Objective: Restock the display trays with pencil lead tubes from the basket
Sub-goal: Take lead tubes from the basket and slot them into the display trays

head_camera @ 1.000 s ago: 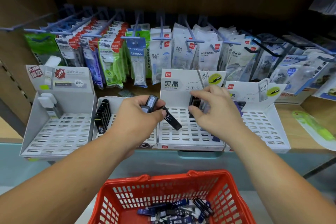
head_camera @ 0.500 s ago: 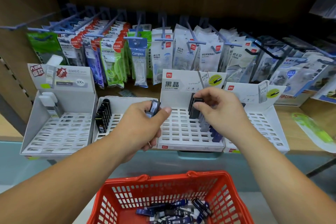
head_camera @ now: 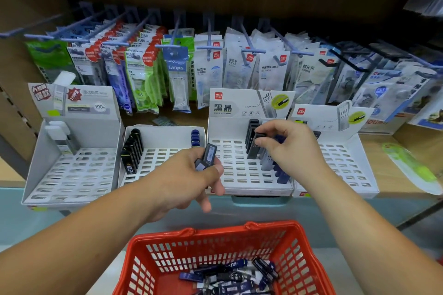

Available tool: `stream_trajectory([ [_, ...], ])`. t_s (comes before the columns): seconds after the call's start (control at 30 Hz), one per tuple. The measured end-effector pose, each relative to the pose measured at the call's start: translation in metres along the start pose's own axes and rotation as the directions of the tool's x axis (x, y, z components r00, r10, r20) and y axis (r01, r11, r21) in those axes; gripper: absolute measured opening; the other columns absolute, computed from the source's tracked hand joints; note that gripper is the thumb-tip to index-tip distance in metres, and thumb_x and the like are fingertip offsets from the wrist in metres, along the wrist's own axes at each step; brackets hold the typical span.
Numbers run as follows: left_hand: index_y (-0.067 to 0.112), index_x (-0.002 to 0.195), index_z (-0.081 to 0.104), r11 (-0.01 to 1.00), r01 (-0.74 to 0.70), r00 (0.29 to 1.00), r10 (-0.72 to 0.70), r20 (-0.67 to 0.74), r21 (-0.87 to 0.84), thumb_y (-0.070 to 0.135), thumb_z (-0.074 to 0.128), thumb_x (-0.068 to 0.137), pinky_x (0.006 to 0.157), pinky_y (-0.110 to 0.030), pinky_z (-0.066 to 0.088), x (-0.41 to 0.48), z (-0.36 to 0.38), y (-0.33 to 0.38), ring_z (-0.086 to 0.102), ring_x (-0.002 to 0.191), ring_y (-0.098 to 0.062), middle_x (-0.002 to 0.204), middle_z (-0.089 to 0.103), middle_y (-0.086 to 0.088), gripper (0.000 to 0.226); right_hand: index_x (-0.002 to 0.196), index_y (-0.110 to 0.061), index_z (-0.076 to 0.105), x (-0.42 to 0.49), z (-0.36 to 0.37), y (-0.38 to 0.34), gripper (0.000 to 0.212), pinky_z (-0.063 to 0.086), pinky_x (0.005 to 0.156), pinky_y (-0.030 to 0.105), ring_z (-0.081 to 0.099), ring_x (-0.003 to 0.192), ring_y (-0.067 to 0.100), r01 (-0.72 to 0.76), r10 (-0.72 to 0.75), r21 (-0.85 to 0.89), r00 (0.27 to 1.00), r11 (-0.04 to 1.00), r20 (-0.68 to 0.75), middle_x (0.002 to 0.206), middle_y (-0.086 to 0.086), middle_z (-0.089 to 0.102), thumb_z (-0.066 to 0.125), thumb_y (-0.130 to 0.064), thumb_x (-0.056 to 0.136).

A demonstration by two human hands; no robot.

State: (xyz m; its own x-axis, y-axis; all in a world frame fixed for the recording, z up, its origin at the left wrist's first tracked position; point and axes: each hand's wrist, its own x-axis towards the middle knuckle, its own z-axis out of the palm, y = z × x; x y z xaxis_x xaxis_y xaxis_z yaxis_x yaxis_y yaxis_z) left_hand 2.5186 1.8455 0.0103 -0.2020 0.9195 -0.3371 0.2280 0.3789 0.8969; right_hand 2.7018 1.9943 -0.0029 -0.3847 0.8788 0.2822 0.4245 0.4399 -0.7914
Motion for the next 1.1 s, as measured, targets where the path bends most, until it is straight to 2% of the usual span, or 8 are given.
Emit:
stream_trajectory([
  [0.17,0.017,0.113,0.063,0.999,-0.001,0.999,0.003,-0.048,0.039,0.031,0.063,0.102,0.042,-0.022,0.028,-0.005,-0.007,-0.003,0.058,0.054,-0.016,0.086,0.079,-0.007,0.017,0.092,-0.034,0.074,0.0,0.011,0.007,0.021,0.051,0.089,0.045,0.062,0.094,0.024,0.121,-0.146,-0.342,0.988,0.932,-0.048,0.084,-0.008,0.07,0.083,-0.019,0.081],
  [0.3,0.016,0.102,0.073,0.995,0.009,0.996,0.0,-0.093,0.102,0.028,0.068,0.1,0.046,-0.023,0.035,-0.011,-0.019,-0.012,0.057,0.057,-0.008,0.081,0.077,-0.007,0.013,0.1,-0.027,0.08,-0.003,0.017,-0.005,0.018,0.045,0.089,0.044,0.056,0.102,0.028,0.258,-0.348,-0.555,0.936,0.79,-0.06,0.095,-0.006,0.064,0.082,-0.029,0.083],
  [0.37,0.017,0.101,0.074,0.992,0.009,0.996,0.002,-0.089,0.125,0.025,0.068,0.099,0.046,-0.02,0.037,-0.017,-0.027,-0.015,0.059,0.058,-0.008,0.079,0.078,-0.003,0.01,0.106,-0.029,0.078,-0.011,0.025,-0.025,0.02,0.047,0.084,0.037,0.059,0.096,0.018,0.309,-0.326,-0.353,0.945,0.883,0.011,0.096,-0.012,0.062,0.079,-0.032,0.087],
  [0.47,0.012,0.097,0.075,0.985,-0.037,0.996,0.049,-0.068,0.17,0.023,0.07,0.098,0.048,-0.011,0.04,-0.026,-0.038,-0.019,0.065,0.062,-0.011,0.084,0.079,0.001,0.012,0.101,-0.031,0.079,-0.026,0.05,-0.057,0.016,0.051,0.071,0.024,0.064,0.075,0.012,0.128,-0.156,0.12,0.951,0.985,0.266,0.086,-0.012,0.072,0.08,-0.023,0.088],
  [0.57,0.007,0.096,0.073,0.988,-0.062,0.99,0.079,-0.118,0.142,0.02,0.073,0.096,0.045,-0.011,0.039,-0.036,-0.05,-0.022,0.062,0.055,-0.011,0.076,0.078,0.001,0.012,0.092,-0.03,0.078,-0.031,0.068,-0.064,0.018,0.051,0.064,0.02,0.06,0.064,0.011,0.068,-0.115,0.156,0.942,0.985,0.316,0.076,-0.018,0.071,0.082,-0.014,0.085],
  [0.77,0.007,0.099,0.068,0.996,-0.086,0.954,0.073,-0.292,-0.034,0.02,0.08,0.089,0.044,-0.017,0.035,-0.056,-0.083,-0.032,0.058,0.05,-0.008,0.072,0.077,-0.004,0.021,0.084,-0.028,0.076,-0.034,0.093,-0.084,0.021,0.049,0.062,0.019,0.058,0.062,0.004,0.032,-0.135,0.235,0.89,0.971,0.436,0.069,-0.008,0.071,0.083,-0.008,0.083],
  [0.93,0.009,0.096,0.072,0.969,-0.09,0.95,0.014,-0.312,-0.229,0.037,0.071,0.096,0.048,-0.022,0.031,-0.061,-0.099,-0.041,0.05,0.053,-0.011,0.079,0.074,-0.01,0.028,0.082,-0.013,0.071,-0.043,0.117,-0.095,0.014,0.054,0.066,0.037,0.064,0.068,0.023,-0.119,-0.036,0.278,0.868,0.953,0.495,0.07,0.006,0.07,0.082,-0.005,0.083],
  [1.1,0.008,0.105,0.071,0.958,-0.044,0.961,-0.037,-0.274,-0.284,0.017,0.064,0.1,0.042,-0.019,0.026,-0.061,-0.091,-0.031,0.046,0.051,-0.013,0.073,0.067,-0.01,0.012,0.092,-0.003,0.067,-0.051,0.112,-0.106,0.007,0.06,0.068,0.034,0.075,0.077,0.028,-0.233,-0.037,0.422,0.841,0.876,0.54,0.079,0.009,0.077,0.074,-0.002,0.09],
])
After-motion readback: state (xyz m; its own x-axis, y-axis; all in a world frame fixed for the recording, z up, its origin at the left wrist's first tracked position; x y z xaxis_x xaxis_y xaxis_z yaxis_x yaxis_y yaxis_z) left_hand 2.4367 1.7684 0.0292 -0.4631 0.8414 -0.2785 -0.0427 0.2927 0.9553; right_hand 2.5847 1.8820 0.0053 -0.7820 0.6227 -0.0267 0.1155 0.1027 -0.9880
